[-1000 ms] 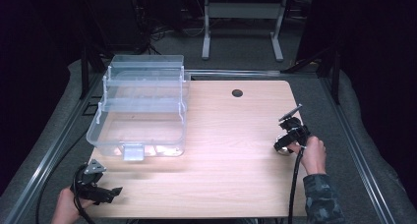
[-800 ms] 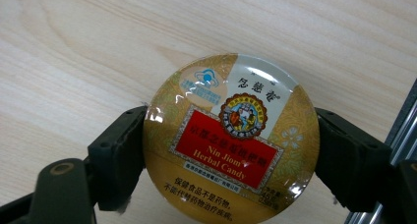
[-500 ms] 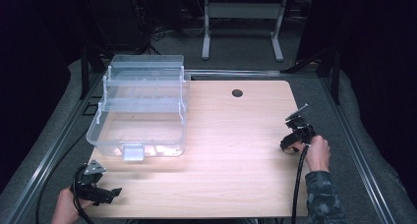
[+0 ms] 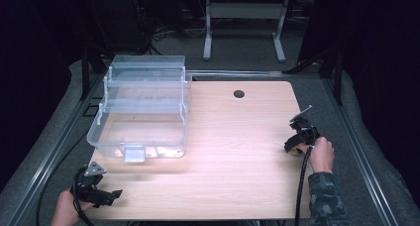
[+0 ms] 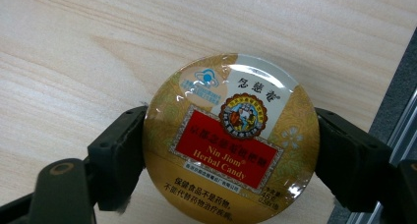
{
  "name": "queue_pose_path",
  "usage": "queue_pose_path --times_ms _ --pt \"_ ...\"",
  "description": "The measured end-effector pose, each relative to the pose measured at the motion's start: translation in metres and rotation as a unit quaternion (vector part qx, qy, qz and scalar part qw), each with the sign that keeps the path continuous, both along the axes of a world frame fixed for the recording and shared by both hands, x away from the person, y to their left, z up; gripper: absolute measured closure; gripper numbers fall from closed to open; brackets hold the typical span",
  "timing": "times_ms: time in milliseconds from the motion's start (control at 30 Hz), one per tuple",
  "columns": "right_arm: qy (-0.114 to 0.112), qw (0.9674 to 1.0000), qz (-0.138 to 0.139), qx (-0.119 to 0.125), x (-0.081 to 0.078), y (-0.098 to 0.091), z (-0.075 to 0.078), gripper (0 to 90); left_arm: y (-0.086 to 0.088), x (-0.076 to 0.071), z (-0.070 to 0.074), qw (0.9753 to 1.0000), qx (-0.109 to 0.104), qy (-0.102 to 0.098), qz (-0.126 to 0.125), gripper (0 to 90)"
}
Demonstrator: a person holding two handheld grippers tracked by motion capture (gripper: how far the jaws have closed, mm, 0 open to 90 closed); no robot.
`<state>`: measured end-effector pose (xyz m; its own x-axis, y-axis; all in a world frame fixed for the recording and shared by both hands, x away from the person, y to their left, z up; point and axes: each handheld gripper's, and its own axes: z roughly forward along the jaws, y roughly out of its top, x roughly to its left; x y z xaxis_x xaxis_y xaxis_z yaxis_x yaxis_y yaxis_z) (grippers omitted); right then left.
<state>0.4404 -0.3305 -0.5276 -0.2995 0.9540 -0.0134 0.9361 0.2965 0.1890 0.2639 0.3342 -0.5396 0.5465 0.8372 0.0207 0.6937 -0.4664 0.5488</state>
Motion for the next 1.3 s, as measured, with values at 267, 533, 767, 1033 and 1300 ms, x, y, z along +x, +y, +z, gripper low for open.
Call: queue_pose_path --times_ms 267,533,767,1033,1300 --pt "0.003 1.0 -0.004 0.002 0.0 -0.001 -0.001 19.4 0.0 0.0 0.001 1.0 0.001 0.001 -0.001 0.2" --pt "-0.008 0.9999 0.003 -0.011 -0.002 0.001 0.007 12.9 0.001 0.0 0.004 1.0 0.0 0.0 0.001 0.2" --pt "-0.025 0.9995 0.011 -0.013 -0.008 0.009 0.016 9.6 0.002 0.0 0.006 1.0 0.002 0.001 0.0 0.2" --pt "-0.039 0.9985 0.037 0.011 -0.016 0.025 0.034 9.1 0.004 -0.001 0.01 1.0 0.002 0.001 0.001 0.2" --pt "-0.058 0.9959 0.068 0.008 -0.024 0.05 0.045 9.1 0.007 -0.001 0.015 1.0 0.005 0.0 0.002 0.2"
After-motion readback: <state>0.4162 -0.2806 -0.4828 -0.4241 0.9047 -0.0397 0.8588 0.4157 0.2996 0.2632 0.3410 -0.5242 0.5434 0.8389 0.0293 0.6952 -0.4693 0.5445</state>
